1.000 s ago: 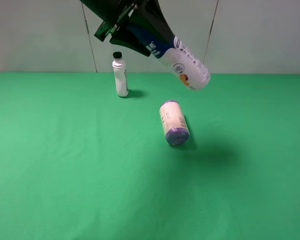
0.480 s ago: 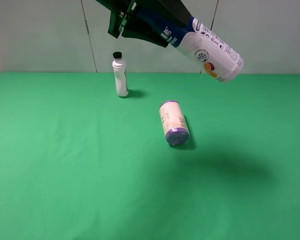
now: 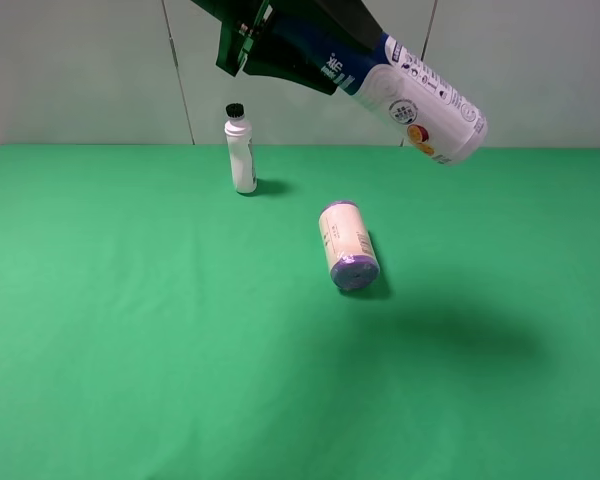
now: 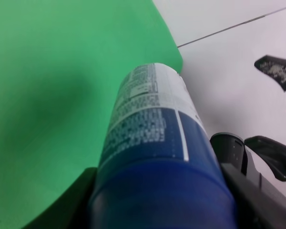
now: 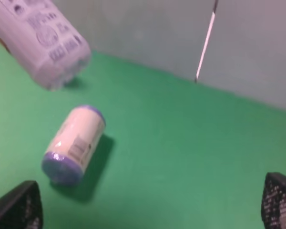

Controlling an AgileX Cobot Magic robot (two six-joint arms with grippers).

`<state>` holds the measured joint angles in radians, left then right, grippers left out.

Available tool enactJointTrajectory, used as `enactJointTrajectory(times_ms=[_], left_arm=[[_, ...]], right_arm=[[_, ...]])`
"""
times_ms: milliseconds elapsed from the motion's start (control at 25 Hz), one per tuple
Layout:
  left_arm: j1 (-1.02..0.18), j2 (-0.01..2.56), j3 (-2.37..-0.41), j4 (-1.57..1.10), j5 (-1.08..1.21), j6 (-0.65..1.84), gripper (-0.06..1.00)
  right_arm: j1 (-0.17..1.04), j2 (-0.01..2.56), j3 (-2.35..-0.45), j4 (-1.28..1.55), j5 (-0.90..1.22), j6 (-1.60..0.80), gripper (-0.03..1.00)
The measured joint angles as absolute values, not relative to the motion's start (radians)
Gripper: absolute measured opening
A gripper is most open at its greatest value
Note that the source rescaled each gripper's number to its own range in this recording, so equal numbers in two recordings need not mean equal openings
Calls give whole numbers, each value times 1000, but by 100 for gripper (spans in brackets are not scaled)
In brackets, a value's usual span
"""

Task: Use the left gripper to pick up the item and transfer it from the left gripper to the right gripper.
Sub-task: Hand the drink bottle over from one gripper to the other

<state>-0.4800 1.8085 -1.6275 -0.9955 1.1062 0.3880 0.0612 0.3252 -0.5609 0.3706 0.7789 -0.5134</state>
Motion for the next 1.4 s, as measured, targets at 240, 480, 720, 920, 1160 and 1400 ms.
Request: enactJointTrajectory(times_ms=[240, 480, 720, 920, 1160, 1400], left_arm=[[-480, 1809, -1627, -995, 1107, 389, 1], [-480, 1809, -1627, -995, 1107, 389, 1], [-480, 1809, -1627, -995, 1107, 389, 1], [-480, 1809, -1627, -995, 1107, 389, 1], [-480, 1809, -1627, -995, 1107, 389, 1], [-480, 1809, -1627, -995, 1107, 389, 1]], right_arm=[[166, 405, -561, 436, 642, -714, 100], [282, 503, -579, 437, 565, -782, 100], [386, 658, -636, 437, 472, -836, 100], [464, 774, -674, 437, 416, -892, 100], [572, 856, -706, 405, 357, -906, 100], [604, 946, -709, 395, 289, -906, 100]])
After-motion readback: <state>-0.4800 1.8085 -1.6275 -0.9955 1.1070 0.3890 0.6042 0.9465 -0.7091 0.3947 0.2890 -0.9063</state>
